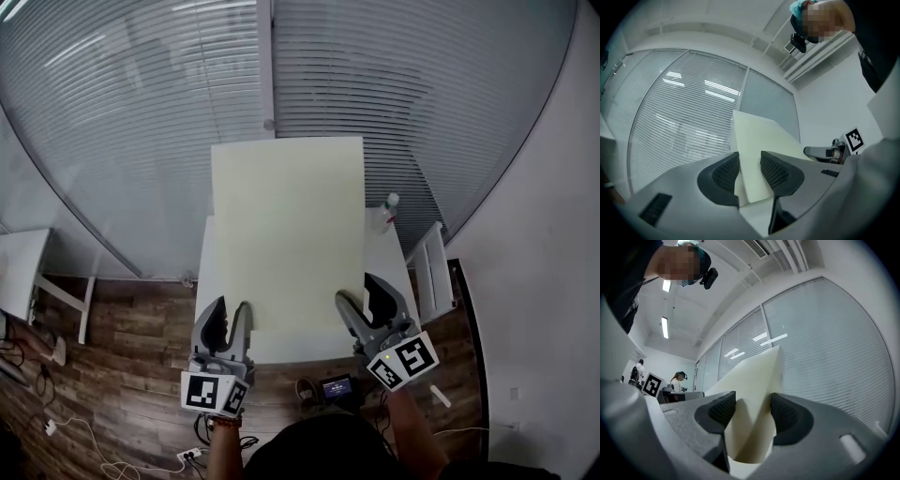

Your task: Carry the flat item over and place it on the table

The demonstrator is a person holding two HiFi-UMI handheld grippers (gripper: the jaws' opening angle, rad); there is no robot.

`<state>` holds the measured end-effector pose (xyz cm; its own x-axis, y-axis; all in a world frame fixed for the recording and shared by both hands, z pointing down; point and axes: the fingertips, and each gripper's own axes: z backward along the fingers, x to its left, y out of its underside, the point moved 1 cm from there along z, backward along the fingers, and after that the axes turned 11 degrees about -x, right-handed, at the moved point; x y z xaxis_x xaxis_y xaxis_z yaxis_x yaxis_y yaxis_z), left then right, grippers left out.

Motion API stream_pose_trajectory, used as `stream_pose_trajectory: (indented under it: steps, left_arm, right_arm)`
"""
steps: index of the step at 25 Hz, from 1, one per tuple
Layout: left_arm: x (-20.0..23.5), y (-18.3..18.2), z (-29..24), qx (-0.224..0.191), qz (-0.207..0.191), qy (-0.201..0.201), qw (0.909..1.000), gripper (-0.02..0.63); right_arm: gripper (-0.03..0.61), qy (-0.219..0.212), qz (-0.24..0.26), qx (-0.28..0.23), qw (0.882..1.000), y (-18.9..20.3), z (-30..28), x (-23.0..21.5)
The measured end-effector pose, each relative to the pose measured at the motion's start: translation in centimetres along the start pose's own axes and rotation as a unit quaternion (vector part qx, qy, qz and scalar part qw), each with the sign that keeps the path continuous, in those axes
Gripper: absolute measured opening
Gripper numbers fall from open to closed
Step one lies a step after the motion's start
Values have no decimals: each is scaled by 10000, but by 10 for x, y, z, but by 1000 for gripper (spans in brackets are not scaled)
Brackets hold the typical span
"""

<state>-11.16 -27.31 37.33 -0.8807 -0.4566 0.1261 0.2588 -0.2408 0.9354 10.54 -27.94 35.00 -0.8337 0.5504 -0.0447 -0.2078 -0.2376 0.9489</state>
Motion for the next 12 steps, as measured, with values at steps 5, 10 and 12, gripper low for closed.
stream_pose_trajectory:
  steps: [5, 10, 12]
  left_arm:
    - [8, 8, -22, 18, -39, -30, 10000, 140]
    - [12, 20, -33, 98, -44, -89, 9999, 140]
    - [12, 26, -37, 128, -27, -110, 9999, 140]
  right_arm:
    - [230, -8, -55, -13, 10000, 8, -18, -18]
    - [230, -29, -119, 60, 9999, 20, -26, -31]
    - [232, -28, -149, 90, 9998, 24, -28, -37]
